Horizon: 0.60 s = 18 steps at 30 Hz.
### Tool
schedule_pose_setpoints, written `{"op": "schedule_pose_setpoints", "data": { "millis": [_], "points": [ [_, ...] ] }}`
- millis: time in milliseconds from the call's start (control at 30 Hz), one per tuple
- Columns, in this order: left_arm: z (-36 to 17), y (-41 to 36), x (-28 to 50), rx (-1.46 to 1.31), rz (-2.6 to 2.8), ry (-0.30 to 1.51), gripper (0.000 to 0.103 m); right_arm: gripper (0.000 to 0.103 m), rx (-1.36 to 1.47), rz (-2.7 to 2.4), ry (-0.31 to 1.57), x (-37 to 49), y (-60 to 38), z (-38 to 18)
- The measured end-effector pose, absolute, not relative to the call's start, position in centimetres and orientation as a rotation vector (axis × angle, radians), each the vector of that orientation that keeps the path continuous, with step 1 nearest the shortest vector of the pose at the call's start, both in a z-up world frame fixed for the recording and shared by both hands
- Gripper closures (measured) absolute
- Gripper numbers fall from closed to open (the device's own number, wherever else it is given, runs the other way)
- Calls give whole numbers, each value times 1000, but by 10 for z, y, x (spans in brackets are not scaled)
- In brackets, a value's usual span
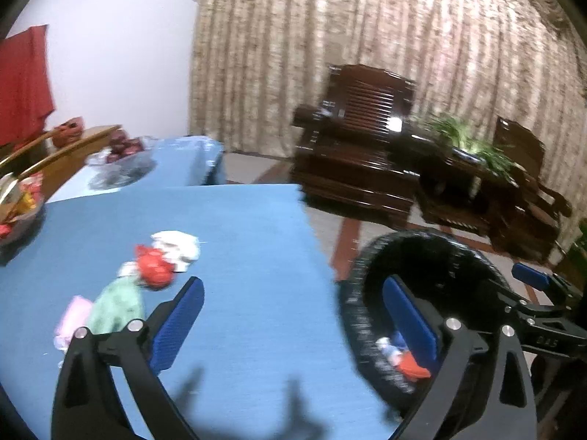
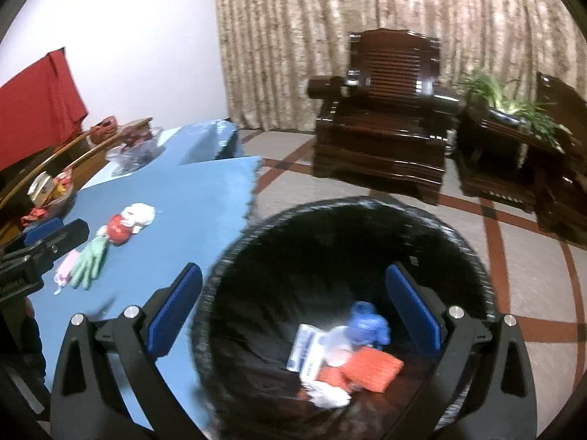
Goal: Collect trash
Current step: 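Move both grippers back over the table toward the pink mask and green glove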
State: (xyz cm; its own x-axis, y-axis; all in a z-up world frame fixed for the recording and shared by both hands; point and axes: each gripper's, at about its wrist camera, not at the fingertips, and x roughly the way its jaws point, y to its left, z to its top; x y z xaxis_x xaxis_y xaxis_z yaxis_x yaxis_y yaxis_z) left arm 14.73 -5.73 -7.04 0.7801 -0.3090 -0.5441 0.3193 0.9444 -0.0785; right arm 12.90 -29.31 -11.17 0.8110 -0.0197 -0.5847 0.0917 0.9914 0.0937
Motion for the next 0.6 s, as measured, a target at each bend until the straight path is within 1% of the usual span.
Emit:
{"op": "schedule_pose_setpoints", "data": {
  "millis": [267,600],
  "points": [
    [-73,16,148,-10,-198,577,7,6,86,48,617,156,-238,-103],
    [-86,87,150,-22,-70,583,7,6,36,144,609,189,-172,-106]
  ]
}}
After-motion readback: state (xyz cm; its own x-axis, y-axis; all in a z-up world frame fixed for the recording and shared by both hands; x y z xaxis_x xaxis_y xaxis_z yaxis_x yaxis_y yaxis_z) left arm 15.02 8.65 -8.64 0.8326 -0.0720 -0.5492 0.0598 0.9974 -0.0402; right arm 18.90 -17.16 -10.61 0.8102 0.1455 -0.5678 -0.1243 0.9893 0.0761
